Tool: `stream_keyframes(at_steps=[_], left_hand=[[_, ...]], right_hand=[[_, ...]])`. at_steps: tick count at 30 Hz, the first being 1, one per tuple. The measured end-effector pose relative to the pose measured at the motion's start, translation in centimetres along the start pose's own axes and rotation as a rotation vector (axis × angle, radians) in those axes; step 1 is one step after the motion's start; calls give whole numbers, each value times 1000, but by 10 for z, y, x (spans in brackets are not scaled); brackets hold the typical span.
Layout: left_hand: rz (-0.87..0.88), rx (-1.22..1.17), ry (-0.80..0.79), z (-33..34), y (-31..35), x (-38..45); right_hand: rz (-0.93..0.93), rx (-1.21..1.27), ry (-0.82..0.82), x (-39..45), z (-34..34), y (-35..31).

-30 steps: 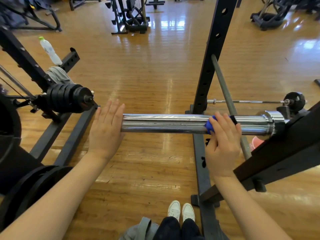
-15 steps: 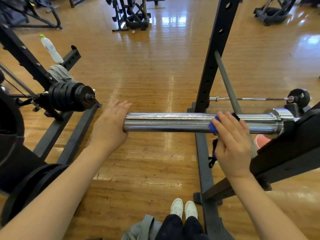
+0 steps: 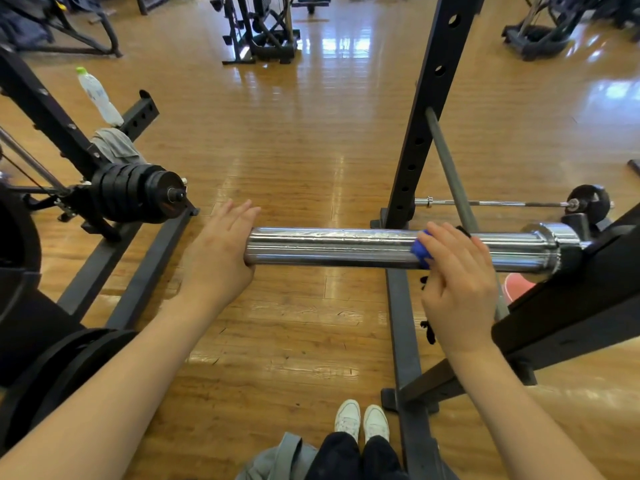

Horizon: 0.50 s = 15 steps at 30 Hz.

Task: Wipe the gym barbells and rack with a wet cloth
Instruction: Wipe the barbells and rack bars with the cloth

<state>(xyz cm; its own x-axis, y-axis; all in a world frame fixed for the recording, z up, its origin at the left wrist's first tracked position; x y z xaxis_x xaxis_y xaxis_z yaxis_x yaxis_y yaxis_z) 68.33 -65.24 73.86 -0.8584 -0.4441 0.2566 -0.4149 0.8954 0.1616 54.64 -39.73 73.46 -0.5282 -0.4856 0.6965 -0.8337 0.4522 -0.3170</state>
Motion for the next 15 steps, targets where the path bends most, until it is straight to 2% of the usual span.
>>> stream_keyframes(at_steps=[4,10,12,15], left_hand=[[7,2,1,0,1,0],[7,10,6,-1,0,-1],[1,8,-3,0,1,-1],[-22,12,-17,0,1,-1]], right_hand=[[168,-1,60,8,4,-6],[-110,-10,-38,-8,1,-2],[-46,5,-9,-11,-7,10],[180,42,63,-5,-8,13]])
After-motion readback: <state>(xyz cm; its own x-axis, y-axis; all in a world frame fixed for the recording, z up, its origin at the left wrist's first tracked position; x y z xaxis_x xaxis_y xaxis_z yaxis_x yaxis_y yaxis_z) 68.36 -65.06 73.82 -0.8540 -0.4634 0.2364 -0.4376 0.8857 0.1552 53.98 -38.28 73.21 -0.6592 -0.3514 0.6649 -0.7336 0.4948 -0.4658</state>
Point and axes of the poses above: each hand's wrist, its own x-axis towards the middle knuckle, its own z-axis out of the palm, y = z × x, the point moved 6 cm from there along x, towards the middle knuckle, and after that the axes turned 7 degrees about -y, right-handed, at the moved point
